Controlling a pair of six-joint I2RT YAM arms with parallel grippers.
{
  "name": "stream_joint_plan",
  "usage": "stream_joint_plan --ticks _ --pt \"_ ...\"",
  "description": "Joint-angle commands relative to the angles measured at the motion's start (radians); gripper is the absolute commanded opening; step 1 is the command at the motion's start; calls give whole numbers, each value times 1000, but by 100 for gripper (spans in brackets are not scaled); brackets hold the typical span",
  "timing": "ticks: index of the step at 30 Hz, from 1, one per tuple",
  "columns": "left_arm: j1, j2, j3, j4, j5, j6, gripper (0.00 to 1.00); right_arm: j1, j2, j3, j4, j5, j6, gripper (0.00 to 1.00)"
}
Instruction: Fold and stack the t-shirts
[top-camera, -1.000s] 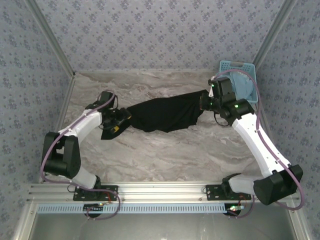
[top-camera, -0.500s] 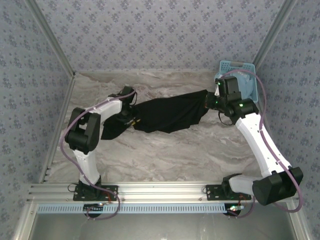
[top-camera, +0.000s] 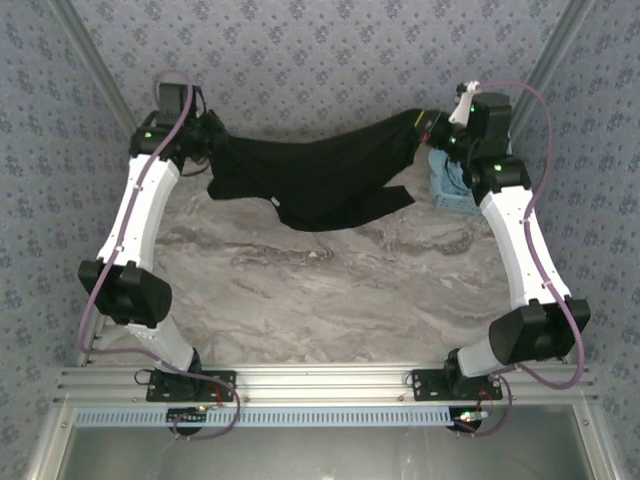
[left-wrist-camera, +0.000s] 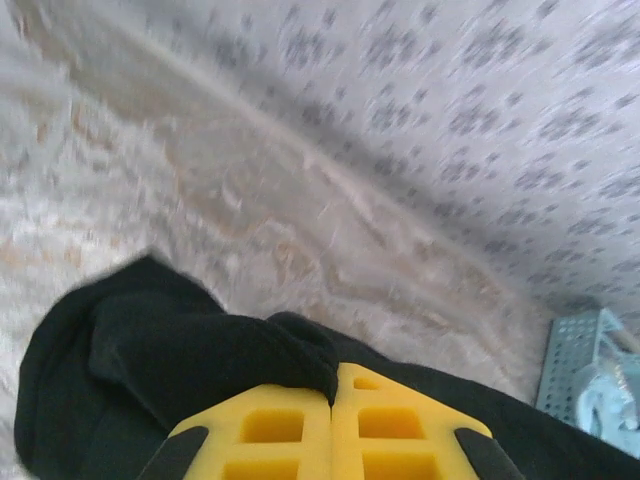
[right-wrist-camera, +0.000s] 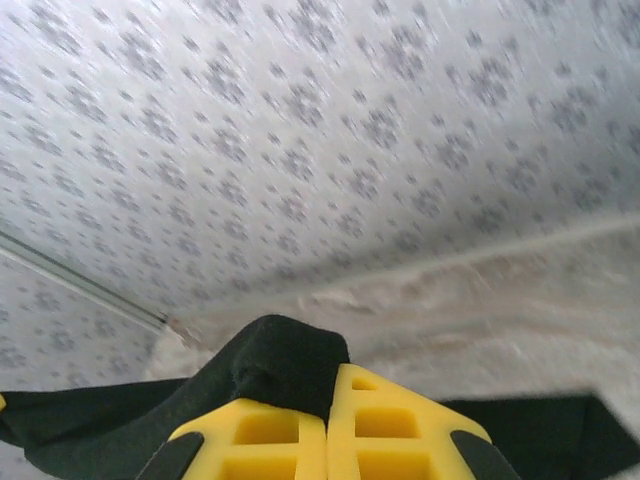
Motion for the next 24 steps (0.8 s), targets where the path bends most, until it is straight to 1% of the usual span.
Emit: stream_joint_plan --ticks 1,3,5,7,9,12,15,16,17,19,21,24 --pt "15 -38 129 -95 -39 85 0 -19 13 108 91 -79 42 0" --pt "14 -47 192 -136 -39 94 0 -41 2 116 101 -87 61 0" --pt "4 -79 208 -166 -32 96 0 -70 -22 102 114 -89 81 0" --pt "-22 -128 177 -190 -50 99 0 -97 -54 82 118 -88 94 0" --pt "-61 -192 105 -207 -76 99 0 -127 -89 57 103 -91 102 0" --pt "-143 -321 -90 -192 -121 83 0 -156 -193 -38 115 -89 137 0" --pt "-220 -457 -339 -137 -125 36 0 -161 -320 -155 108 -91 119 0" --pt "-244 -499 -405 -128 -144 21 0 -162 -368 -199 102 -78 87 0" --pt "-266 -536 -480 -115 -146 1 0 -160 -413 -247 100 -58 96 0" --pt "-304 -591 -618 -69 -127 -43 0 -156 -462 -319 82 5 88 0" --pt "-345 -605 -739 -6 -105 -83 0 -145 -454 -364 41 33 90 0" --pt "-377 -546 -876 125 -44 -141 0 -97 -324 -382 12 79 47 0"
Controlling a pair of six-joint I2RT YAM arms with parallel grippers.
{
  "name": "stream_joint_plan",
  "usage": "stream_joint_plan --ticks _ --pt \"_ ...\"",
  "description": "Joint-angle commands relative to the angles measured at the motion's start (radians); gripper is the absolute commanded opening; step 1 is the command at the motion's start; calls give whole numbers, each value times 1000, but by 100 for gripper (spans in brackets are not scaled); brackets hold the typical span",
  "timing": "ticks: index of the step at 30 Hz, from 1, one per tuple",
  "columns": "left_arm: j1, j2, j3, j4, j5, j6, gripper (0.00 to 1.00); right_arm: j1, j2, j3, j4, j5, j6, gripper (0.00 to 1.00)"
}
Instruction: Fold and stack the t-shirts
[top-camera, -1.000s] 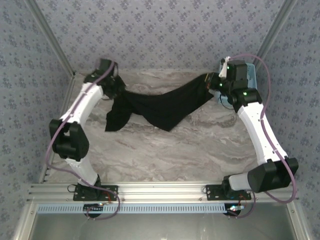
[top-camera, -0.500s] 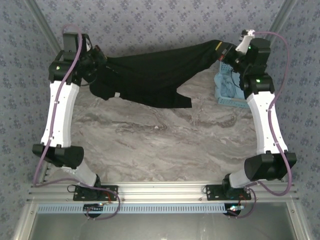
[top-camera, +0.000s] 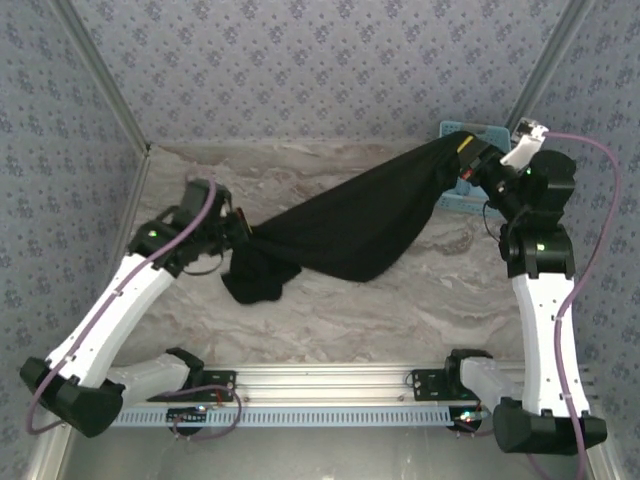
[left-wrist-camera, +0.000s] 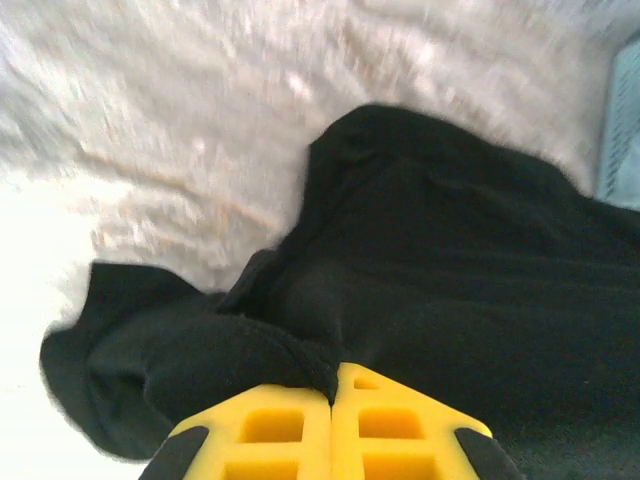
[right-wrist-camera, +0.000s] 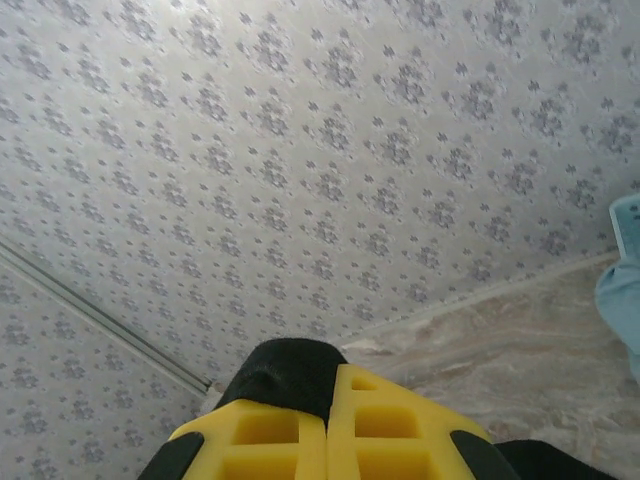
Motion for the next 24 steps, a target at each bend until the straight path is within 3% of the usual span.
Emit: stream_joint_plan --ticks 1,5,8,10,14,17,19,24 --pt "-13 89 -106 211 53 -102 0 40 199 -22 -46 110 -55 0" --pt "-13 315 -79 288 96 -113 0 59 533 93 -107 132 -56 1" --pt "-13 448 26 227 60 -87 0 72 728 195 -186 141 -87 27" --pt "-11 502 87 178 30 -70 0 82 760 221 -210 173 -102 41" --pt "-7 566 157 103 0 -30 0 122 653 164 -291 292 -82 57" --pt "-6 571 148 111 15 -20 0 174 503 11 -358 318 -6 54" --pt "-5 570 138 115 26 -18 0 257 389 -144 -382 320 31 52" --pt "-5 563 121 109 63 -19 0 630 186 -400 -442 375 29 52"
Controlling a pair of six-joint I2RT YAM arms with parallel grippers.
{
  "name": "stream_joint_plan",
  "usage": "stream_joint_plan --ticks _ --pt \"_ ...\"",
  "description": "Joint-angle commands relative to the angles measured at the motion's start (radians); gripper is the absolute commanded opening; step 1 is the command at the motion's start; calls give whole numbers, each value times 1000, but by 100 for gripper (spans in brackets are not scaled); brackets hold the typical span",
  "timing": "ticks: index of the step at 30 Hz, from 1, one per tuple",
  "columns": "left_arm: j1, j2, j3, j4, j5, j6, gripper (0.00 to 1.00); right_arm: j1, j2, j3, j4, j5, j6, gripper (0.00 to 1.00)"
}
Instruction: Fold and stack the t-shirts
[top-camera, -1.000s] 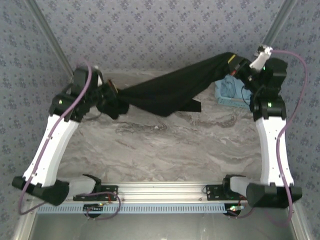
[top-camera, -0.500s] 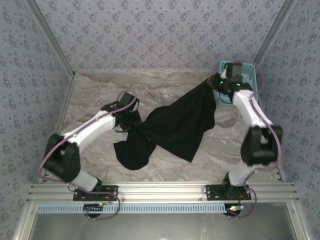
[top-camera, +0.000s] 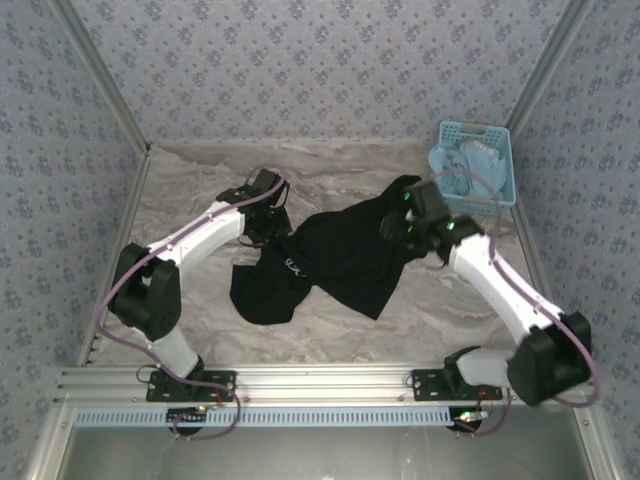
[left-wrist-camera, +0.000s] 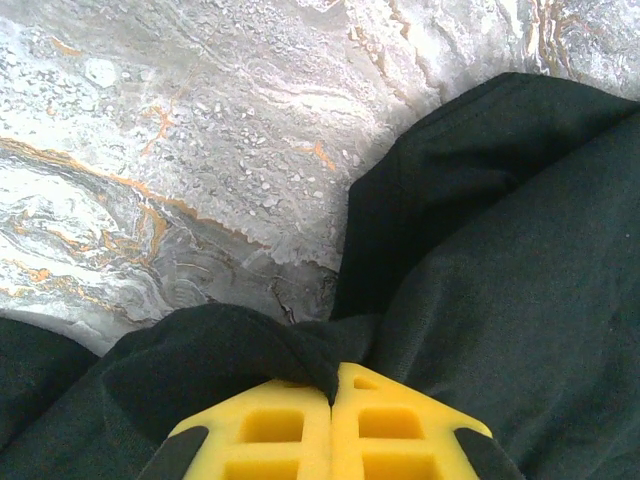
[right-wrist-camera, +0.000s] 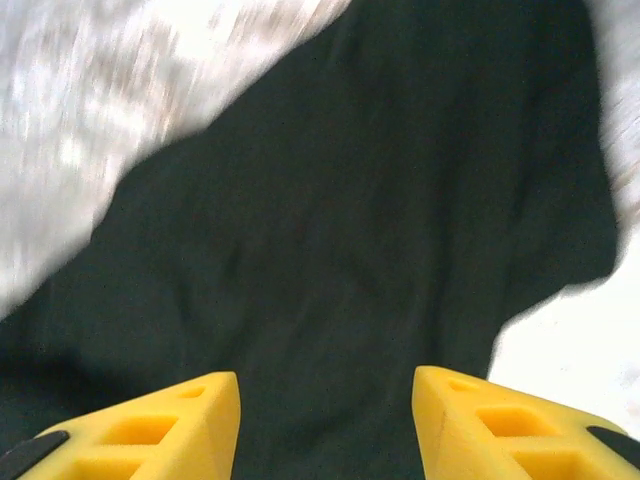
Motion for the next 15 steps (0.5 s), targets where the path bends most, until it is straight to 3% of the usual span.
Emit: stream_joint_plan --ticks 1,3,8,12,15 --pt "5 -5 -12 -38 28 24 0 200 -33 -141 -111 50 -10 55" --pt "5 -10 -15 -46 35 29 0 321 -6 -175 -140 74 -13 61" --pt "11 -20 -20 -56 38 53 0 479 164 -163 -187 184 -25 64" --pt "17 -21 -25 -56 45 61 0 512 253 -136 -243 284 8 65" --pt "17 -26 -26 -52 58 57 0 491 301 -130 -225 266 3 65"
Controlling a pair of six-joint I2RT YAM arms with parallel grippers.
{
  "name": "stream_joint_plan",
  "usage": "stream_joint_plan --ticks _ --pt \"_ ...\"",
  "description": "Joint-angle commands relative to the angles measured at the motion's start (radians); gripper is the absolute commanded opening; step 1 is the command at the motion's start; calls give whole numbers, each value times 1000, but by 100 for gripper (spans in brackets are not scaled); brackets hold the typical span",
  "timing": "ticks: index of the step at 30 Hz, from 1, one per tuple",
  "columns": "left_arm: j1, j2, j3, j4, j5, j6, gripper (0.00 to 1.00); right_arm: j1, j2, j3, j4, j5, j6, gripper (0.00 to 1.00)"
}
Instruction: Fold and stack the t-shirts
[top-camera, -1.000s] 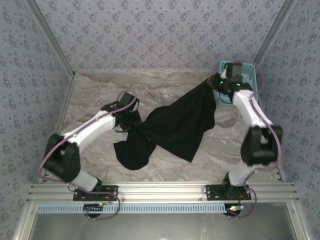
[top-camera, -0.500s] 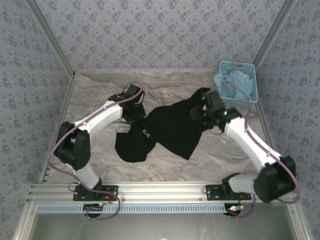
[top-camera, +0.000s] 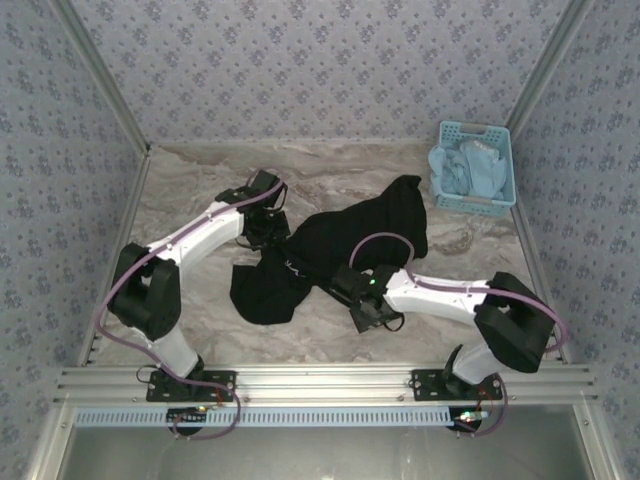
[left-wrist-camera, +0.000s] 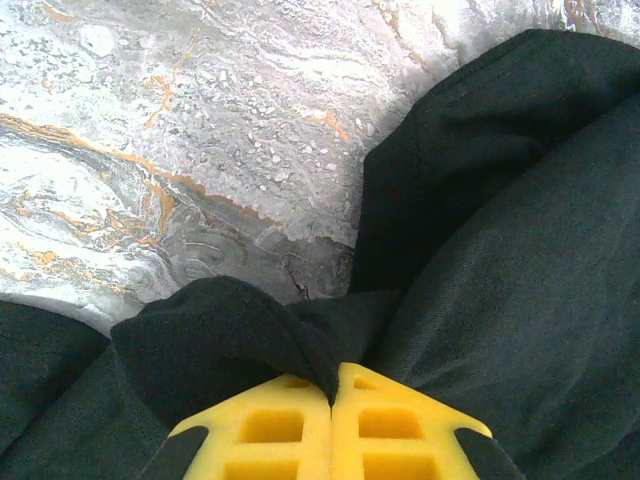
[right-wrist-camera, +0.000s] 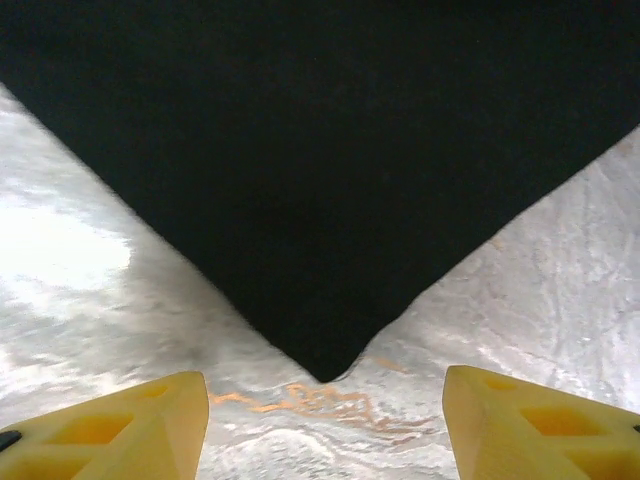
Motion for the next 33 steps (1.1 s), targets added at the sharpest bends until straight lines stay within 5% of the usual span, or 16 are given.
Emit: stream_joint_plan --ticks 1,10,13,15,16,19,25,33 --pt "6 -28 -14 -25 27 13 0 -18 45 28 -23 47 3 64" --pt "2 -57 -40 -3 90 -17 0 -59 128 48 67 -42 -28 47" --pt "0 -85 -54 -10 121 -39 0 -120 121 11 87 -78 -4 17" --pt "6 -123 -57 -57 93 -59 22 -158 76 -2 45 -57 17 0" --pt "20 -153 -64 -82 78 -75 40 -176 34 -7 14 -31 58 0" --pt "110 -233 -117 -166 37 -123 58 -258 -136 -43 -40 -14 106 0" --pt "343 -217 -242 -196 88 -82 63 -402 -275 -82 -98 -82 66 0" --pt "382 -86 -274 -67 163 -190 64 -444 -265 -70 -106 -101 33 0"
